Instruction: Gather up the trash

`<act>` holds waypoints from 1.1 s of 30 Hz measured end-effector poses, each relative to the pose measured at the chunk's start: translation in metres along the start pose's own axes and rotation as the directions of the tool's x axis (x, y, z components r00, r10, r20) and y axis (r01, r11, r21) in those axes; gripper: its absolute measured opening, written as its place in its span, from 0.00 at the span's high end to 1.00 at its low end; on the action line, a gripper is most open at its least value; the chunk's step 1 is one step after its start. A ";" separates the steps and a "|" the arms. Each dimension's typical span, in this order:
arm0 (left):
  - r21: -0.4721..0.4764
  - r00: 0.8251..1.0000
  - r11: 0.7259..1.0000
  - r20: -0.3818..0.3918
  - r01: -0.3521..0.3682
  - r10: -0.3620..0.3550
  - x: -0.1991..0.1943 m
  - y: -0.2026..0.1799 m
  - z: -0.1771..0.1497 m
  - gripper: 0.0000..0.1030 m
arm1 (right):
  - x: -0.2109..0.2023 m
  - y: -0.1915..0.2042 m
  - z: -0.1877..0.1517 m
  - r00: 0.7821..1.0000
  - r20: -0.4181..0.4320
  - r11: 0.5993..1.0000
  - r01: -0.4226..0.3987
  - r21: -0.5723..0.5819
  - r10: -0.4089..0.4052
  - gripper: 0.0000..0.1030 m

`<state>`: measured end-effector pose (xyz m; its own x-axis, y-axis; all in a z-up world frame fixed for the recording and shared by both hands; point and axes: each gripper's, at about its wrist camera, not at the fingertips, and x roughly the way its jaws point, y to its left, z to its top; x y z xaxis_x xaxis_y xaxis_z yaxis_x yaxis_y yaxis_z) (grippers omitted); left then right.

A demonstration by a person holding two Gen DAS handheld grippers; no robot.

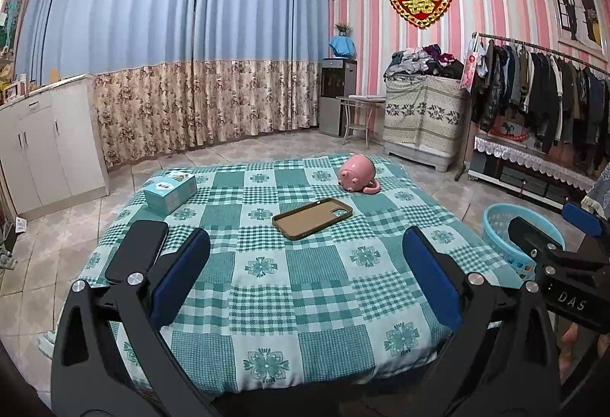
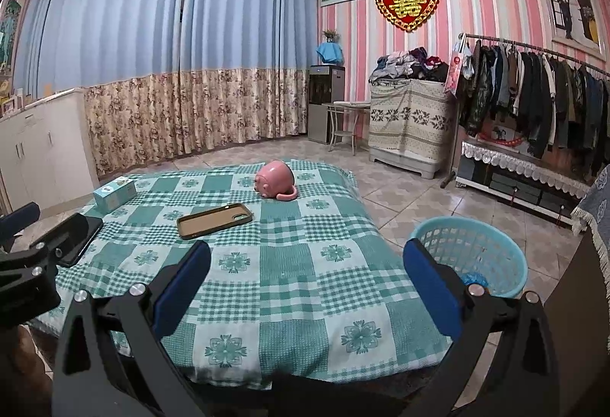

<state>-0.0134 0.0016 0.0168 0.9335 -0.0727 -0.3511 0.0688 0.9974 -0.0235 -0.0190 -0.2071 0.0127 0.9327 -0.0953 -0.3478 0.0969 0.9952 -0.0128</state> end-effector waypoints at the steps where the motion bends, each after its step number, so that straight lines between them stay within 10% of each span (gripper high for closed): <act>1: 0.000 1.000 1.000 0.004 -0.001 0.001 -0.001 0.000 0.000 0.05 | -0.001 0.000 0.000 1.000 0.003 1.000 -0.002 0.002 0.002 0.04; 33: 0.002 1.000 1.000 0.024 -0.009 0.009 -0.007 0.001 0.003 0.05 | 0.002 -0.002 -0.003 1.000 0.010 1.000 0.010 0.009 -0.011 0.04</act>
<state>-0.0193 0.0028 0.0222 0.9424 -0.0638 -0.3284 0.0611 0.9980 -0.0185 -0.0183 -0.2096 0.0096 0.9351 -0.1061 -0.3381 0.1097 0.9939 -0.0084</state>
